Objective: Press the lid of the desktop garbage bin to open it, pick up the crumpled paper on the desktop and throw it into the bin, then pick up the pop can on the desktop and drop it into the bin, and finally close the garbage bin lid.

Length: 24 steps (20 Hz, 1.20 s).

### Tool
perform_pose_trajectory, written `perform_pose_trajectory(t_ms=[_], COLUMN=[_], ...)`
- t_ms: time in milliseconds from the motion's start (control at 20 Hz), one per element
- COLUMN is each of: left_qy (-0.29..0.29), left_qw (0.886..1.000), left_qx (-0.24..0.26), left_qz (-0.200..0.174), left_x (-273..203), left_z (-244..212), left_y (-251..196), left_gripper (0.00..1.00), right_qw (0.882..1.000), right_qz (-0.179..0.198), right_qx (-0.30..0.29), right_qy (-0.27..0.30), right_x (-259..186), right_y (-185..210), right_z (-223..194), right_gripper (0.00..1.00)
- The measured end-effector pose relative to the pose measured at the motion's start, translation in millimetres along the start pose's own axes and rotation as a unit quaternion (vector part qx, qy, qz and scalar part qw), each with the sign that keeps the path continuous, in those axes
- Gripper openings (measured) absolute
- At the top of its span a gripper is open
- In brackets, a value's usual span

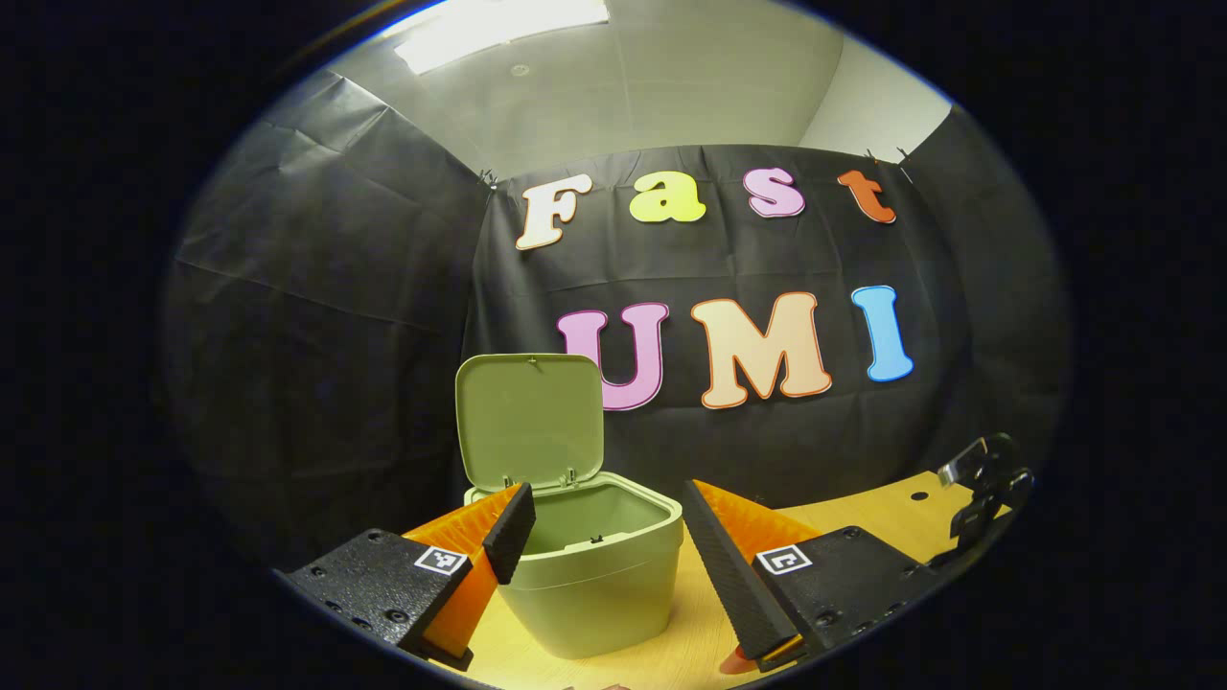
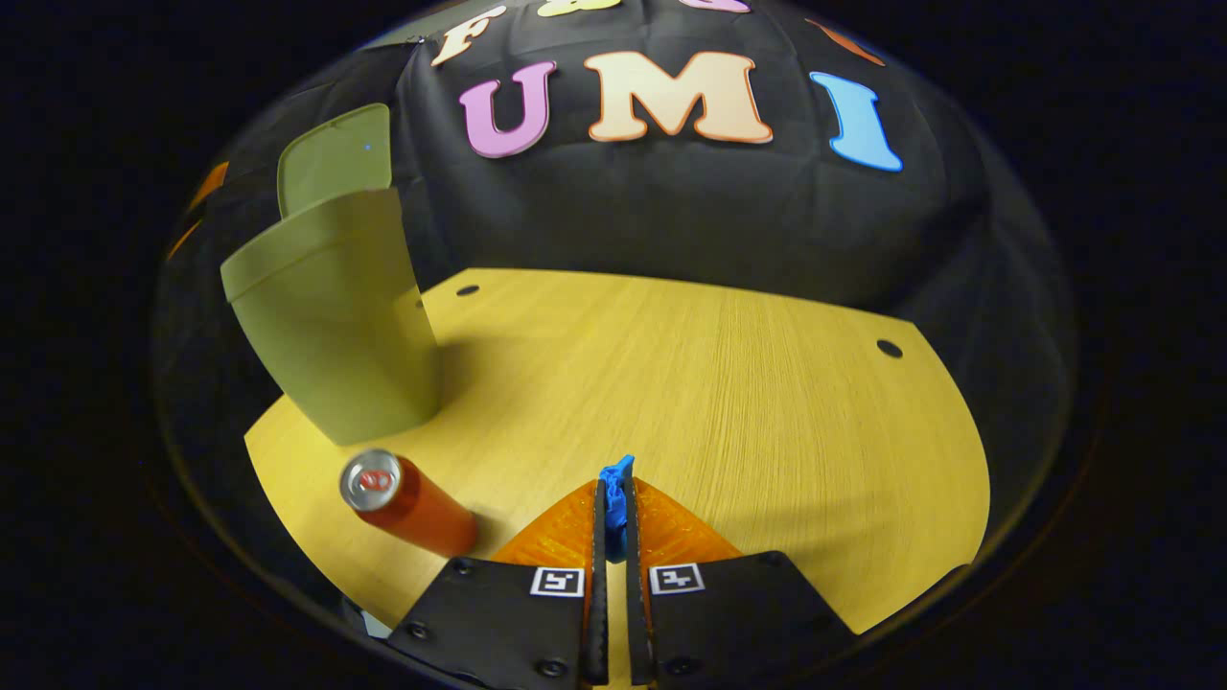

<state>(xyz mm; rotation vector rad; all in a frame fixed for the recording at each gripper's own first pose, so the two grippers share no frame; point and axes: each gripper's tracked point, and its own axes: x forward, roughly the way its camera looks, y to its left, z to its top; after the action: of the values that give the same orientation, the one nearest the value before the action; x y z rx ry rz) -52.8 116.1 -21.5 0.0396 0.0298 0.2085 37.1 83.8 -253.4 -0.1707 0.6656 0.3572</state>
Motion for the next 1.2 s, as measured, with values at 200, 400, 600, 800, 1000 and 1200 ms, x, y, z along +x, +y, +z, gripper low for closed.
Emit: perform_pose_trajectory(t_ms=[200,400,600,800,1000,1200], left_qy=[0.008,0.017,0.023,0.038,0.056,0.068], left_qw=[1.0,1.0,1.0,0.999,0.998,0.997], left_qx=[-0.001,-0.006,-0.006,-0.003,-0.005,-0.004], left_qz=[0.006,0.013,0.018,0.024,0.028,0.031], left_x=[-2,-7,-12,-18,-25,-31], left_z=[-7,-14,-20,-31,-43,-53], left_y=[10,22,32,47,62,75], left_gripper=[0.93,0.93,0.93,0.92,0.92,0.94], right_qw=[0.997,0.992,0.985,0.976,0.969,0.961], right_qz=[0.018,0.034,0.063,0.095,0.126,0.155], right_qx=[-0.018,-0.034,-0.04,-0.056,-0.068,-0.086], right_qy=[-0.066,-0.118,-0.155,-0.185,-0.204,-0.213], right_x=[-14,-27,-34,-35,-36,-31], right_y=[21,44,77,119,163,209], right_z=[65,118,162,200,223,238], right_gripper=[0.1,0.11,0.11,0.1,0.1,0.1])
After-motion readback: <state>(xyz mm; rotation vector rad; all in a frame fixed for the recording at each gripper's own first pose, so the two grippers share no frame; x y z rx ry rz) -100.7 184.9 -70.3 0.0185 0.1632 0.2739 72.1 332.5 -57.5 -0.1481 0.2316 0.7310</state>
